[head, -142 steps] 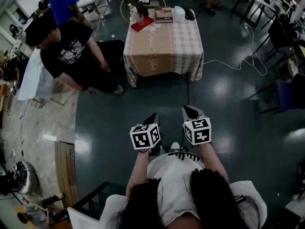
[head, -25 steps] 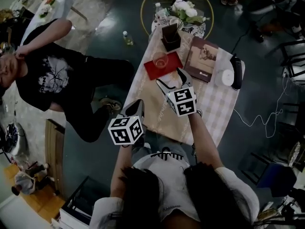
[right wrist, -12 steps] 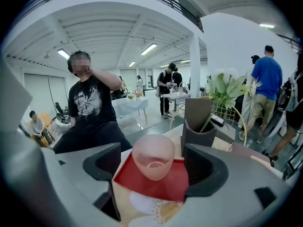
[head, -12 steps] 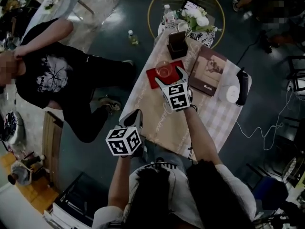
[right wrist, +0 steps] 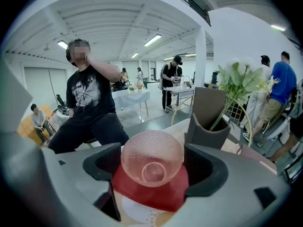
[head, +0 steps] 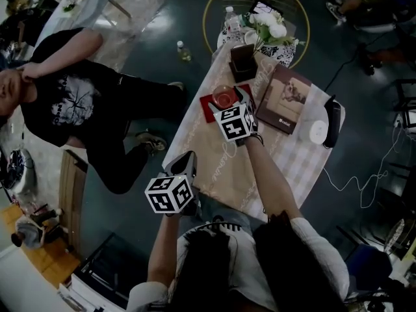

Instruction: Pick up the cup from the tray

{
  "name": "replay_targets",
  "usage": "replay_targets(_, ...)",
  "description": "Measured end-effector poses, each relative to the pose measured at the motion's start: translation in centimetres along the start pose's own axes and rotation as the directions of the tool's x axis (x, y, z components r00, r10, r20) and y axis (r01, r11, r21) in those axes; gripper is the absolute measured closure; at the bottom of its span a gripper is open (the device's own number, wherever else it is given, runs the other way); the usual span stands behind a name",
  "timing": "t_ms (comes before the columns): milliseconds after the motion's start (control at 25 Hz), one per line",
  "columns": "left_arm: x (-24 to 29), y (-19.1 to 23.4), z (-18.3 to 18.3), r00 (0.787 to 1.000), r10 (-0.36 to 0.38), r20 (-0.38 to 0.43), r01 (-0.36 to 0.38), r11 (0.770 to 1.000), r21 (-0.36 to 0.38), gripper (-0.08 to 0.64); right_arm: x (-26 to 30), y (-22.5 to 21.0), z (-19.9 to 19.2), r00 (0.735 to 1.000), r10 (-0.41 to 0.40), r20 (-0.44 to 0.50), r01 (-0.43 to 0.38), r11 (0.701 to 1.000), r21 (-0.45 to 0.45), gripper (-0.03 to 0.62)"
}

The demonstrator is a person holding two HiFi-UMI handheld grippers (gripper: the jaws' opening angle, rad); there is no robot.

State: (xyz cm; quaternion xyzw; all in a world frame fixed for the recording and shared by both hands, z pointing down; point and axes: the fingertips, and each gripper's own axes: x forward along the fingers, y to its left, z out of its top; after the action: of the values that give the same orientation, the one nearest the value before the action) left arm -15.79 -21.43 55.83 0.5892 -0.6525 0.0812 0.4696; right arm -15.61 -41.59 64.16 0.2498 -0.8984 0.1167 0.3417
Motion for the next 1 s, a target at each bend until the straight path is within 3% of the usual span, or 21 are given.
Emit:
replay_targets(160, -0.4, 0.1, -0.2, 1.000, 0.015, -0.002, -0.015, 0.999, 0.036, 0.554, 0.9, 0.1, -0.2, 1.000, -0.016, -0.024, 0.015, 0.999, -0.039, 0.193)
replay_targets(440, -1.2, 1.1, -1.2, 1.000, 0.021, -0.008, -0.021, 1.000, -0.003, 0.554, 1.4, 0.0, 0.0, 0.998, -0.017, -0.059, 0.012, 0.996, -0.086, 0.195)
replay_targets(600, -1.4, 1.6, -1.3, 1.000, 0.026, -0.008, -0.026, 0.999, 0.019, 0.554, 1.0, 0.0, -0.1, 0.997, -0.020, -0.077, 0.012, 0.994, -0.108, 0.196)
replay_targets(800, -1.7, 1.6, -0.4, 1.000, 0.010, 0.024, -0.011, 1.000, 0.018, 0.554, -0.9, 0.4, 0.6, 0.999, -0.023, -0.043, 0.018, 0.993, -0.117, 0.196)
replay_targets(1000, -2.0, 1.6, -0.2, 1.000, 0.009, 0.021, -0.011, 0.997, 0.075, 0.554, -4.0, 0.9, 0.6, 0.999, -0.036, -0.007, 0.036, 0.995, -0.096, 0.196)
